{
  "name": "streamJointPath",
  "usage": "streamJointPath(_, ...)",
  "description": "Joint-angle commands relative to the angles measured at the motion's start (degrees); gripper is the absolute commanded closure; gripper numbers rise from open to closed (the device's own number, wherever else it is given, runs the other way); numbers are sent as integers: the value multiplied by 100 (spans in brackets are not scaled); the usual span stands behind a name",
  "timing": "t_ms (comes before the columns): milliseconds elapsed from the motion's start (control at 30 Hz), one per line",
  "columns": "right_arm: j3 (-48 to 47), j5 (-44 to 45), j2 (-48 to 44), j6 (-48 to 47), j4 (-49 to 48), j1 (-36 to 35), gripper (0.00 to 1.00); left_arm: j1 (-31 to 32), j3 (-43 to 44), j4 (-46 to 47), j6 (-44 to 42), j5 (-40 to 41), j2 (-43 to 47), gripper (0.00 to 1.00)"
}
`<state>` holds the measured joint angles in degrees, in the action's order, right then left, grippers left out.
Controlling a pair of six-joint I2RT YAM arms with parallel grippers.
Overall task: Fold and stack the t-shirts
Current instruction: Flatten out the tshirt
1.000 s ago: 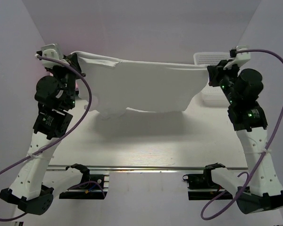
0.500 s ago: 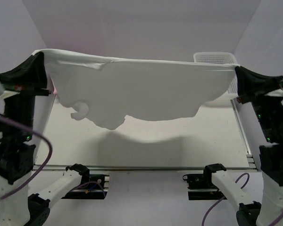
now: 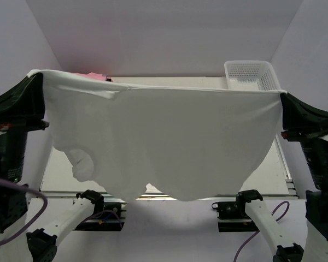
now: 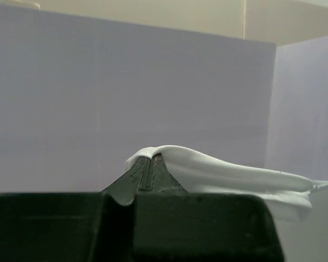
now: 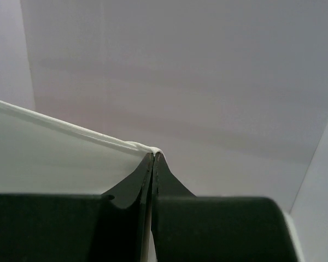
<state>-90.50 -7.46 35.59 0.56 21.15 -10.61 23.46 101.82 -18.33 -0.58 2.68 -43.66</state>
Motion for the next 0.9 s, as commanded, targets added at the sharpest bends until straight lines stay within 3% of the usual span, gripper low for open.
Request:
streamJointPath(0, 655, 404, 290, 129, -365, 33, 100, 26, -756, 546, -179, 540, -318, 100)
streamJointPath(267, 2571, 641, 1669, 744, -1674, 33, 100, -52, -2508, 1744, -223, 2008, -1758, 100)
streamJointPath(300, 2920, 363, 1792, 840, -2249, 24, 100, -52, -2831, 1841, -128, 2139, -2152, 100)
streamJointPath(400, 3520, 70, 2635, 972, -2894, 42, 100, -105, -3334, 2183, 22, 2378, -2839, 100)
streamJointPath(500, 3495, -53, 4352, 938, -3264, 42, 99, -333, -3476, 2412, 260, 2605, -4007, 98)
streamJointPath(533, 3252, -53, 4647, 894, -3310, 33, 95, -464, -3337, 2413, 425, 2693, -4793, 87)
streamJointPath(567, 3084, -53, 4919, 885, -3188, 42, 79, -552, -2796, 1926, 531, 2694, -5227, 48)
streamJointPath(600, 2673, -62, 5740, 798, -3083, 42, 65, -623, -2451, 1581, 698, 2694, -5632, 34)
streamJointPath(633, 2173, -88, 5983, 745, -2551, 33, 52, -754, -2074, 1230, 969, 2694, -6028, 30)
streamJointPath(667, 1733, -167, 6177, 709, -2397, 33, 15, -816, -1321, 487, 1111, 2590, -6658, 7)
streamJointPath(700, 1589, -194, 6544, 692, -2292, 33, 10, -817, -1062, 297, 1182, 2502, -6838, 6)
streamJointPath(867, 1403, -528, 6697, 735, -2291, 15, 10, -940, -1068, 804, 1025, 1774, -6823, 0)
